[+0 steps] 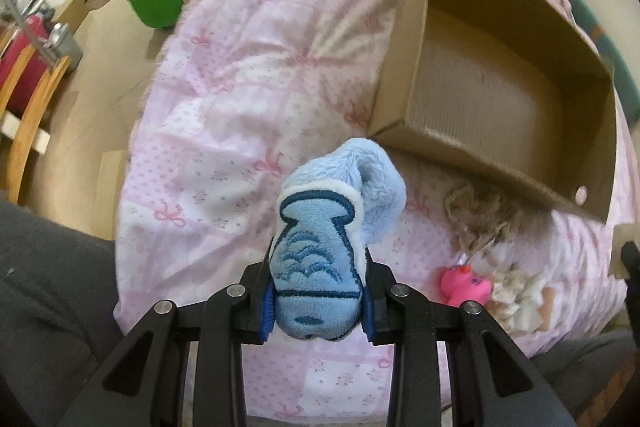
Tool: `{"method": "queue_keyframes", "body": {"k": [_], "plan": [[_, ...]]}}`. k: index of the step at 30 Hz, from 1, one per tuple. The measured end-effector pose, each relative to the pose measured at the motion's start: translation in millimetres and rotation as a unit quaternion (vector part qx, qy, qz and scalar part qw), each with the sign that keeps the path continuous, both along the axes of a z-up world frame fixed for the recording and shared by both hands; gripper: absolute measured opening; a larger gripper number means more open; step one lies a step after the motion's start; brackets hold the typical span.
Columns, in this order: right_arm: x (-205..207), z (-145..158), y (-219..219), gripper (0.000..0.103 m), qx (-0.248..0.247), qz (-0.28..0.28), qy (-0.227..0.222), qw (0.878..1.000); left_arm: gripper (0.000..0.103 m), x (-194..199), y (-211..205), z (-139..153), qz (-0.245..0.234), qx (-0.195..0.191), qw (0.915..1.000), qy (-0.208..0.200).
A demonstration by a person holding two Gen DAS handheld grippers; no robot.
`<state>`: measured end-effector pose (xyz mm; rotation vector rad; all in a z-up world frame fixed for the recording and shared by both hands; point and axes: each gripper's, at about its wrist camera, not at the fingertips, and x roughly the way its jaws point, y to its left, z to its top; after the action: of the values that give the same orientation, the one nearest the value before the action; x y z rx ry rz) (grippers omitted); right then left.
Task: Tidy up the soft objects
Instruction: 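Lift the light-blue sock with the left gripper and carry it over the box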
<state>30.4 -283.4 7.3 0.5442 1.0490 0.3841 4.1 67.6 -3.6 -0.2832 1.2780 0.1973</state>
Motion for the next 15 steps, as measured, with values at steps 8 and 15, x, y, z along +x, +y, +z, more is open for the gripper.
{"method": "queue_keyframes", "body": {"k": [8,15], "plan": [[2,25,20,0.013,-0.013,0.017,-0.039,0.999,0.030,16,-17,39,-0.007,0.018,0.9981,-0.059],[25,42,34,0.013,-0.024,0.034,-0.066,0.997,0.030,46,-40,68,-0.049,0.051,0.9912,-0.112]]}}
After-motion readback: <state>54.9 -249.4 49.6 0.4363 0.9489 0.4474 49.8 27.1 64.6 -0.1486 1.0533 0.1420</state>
